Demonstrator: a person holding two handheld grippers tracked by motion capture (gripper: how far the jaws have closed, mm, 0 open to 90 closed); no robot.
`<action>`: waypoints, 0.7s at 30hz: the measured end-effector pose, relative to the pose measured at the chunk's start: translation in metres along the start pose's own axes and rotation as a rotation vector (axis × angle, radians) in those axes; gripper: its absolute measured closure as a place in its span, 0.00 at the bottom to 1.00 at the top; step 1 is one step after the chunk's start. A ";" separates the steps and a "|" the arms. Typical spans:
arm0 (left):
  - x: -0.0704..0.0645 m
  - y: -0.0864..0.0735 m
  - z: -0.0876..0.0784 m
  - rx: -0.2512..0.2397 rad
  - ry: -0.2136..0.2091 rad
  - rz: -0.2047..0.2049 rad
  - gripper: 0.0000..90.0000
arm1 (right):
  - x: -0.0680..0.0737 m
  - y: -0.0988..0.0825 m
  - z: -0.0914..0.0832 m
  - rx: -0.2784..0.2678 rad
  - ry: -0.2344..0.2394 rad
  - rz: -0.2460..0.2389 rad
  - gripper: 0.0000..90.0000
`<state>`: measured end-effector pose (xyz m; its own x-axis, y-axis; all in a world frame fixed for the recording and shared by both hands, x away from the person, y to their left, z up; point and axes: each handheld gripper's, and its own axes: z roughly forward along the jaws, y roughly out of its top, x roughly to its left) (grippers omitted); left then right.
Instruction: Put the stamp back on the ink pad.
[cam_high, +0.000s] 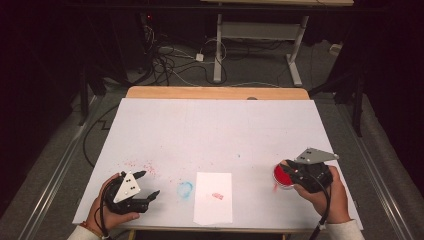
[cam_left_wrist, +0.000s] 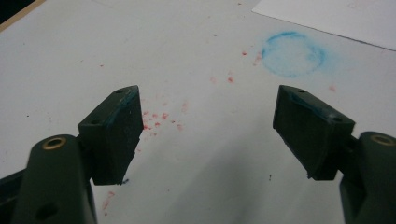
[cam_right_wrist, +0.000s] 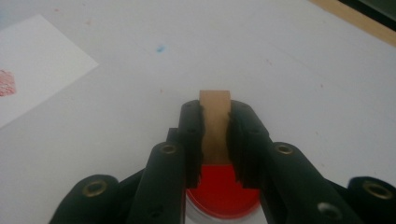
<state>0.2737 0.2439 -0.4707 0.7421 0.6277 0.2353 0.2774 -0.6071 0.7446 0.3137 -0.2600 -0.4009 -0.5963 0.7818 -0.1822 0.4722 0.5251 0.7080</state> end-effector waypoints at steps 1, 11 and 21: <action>0.000 0.000 0.000 0.001 -0.001 0.000 0.26 | -0.002 -0.003 0.001 0.007 -0.001 0.007 0.84; -0.001 0.000 0.001 0.004 -0.002 0.000 0.26 | -0.008 -0.016 0.026 0.099 0.007 0.023 0.84; -0.001 -0.001 0.000 0.009 -0.002 0.001 0.26 | -0.010 -0.020 0.040 0.145 0.022 0.033 0.84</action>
<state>0.2729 0.2437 -0.4717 0.7436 0.6260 0.2349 0.2818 -0.6120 0.7389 0.3365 -0.2643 -0.4406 -0.5918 0.7931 -0.1444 0.5799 0.5432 0.6071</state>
